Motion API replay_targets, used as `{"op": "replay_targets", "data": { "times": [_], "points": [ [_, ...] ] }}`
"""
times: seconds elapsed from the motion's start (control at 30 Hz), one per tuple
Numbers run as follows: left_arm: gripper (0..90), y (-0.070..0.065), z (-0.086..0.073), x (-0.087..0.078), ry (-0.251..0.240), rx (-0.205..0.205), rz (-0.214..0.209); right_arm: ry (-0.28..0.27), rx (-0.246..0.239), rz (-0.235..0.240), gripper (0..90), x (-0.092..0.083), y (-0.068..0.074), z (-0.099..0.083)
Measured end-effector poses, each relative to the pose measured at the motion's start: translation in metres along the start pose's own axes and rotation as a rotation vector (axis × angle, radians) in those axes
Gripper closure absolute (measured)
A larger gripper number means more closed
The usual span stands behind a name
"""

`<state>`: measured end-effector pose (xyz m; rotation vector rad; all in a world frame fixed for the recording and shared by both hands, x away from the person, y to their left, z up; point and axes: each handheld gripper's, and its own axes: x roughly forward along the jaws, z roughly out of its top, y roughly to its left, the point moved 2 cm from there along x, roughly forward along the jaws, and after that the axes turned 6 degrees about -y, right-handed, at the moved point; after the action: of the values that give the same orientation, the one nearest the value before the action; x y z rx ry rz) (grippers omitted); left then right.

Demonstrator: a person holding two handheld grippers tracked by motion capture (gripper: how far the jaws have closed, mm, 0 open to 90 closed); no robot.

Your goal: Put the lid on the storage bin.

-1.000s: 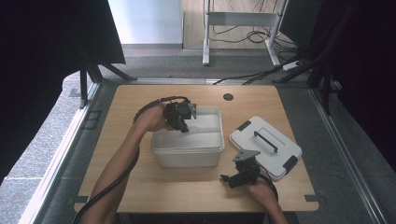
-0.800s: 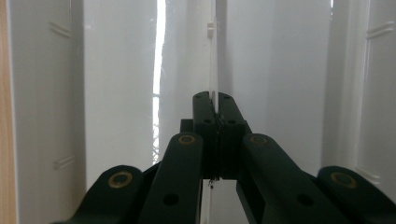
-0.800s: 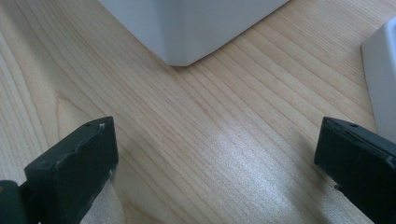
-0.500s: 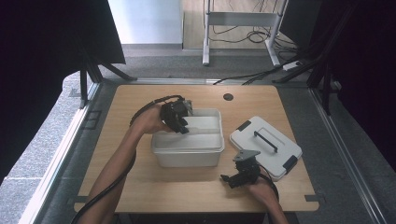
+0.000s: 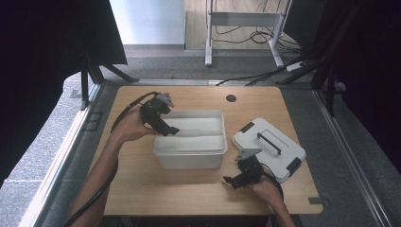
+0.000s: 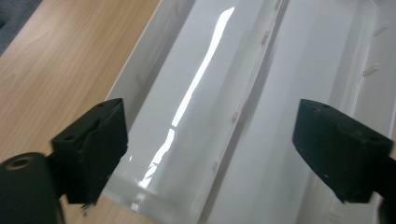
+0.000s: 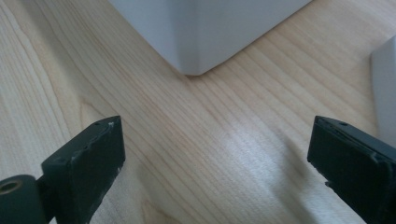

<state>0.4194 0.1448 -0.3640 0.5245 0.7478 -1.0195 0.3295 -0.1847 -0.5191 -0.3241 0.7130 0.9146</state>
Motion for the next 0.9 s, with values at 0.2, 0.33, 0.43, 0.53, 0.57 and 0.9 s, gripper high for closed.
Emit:
{"op": "replay_targets", "data": {
  "times": [0.2, 0.33, 0.43, 0.53, 0.57, 0.9],
  "points": [
    [0.0, 0.0, -0.029, -0.024, -0.044, -0.044, 0.062, 0.017, 0.001, 0.015, 5.1, -0.01, -0.007, 0.015],
    [0.0, -0.001, -0.052, -0.039, -0.088, -0.092, 0.1, 0.018, 0.01, 0.014, 6.3, -0.018, -0.016, 0.026],
    [0.0, -0.003, -0.072, -0.047, -0.11, -0.123, 0.13, 0.018, 0.012, 0.015, 6.5, -0.026, -0.022, 0.034],
    [0.0, -0.007, -0.093, -0.049, -0.127, -0.147, 0.158, 0.017, 0.013, 0.002, 7.9, -0.034, -0.03, 0.044],
    [0.0, -0.008, -0.1, -0.049, -0.13, -0.154, 0.162, 0.019, 0.012, -0.008, 7.9, -0.036, -0.033, 0.047],
    [0.0, -0.033, -0.164, -0.017, -0.154, -0.245, 0.182, 0.082, 0.035, -0.119, 10.2, -0.061, -0.083, 0.064]
  ]
}}
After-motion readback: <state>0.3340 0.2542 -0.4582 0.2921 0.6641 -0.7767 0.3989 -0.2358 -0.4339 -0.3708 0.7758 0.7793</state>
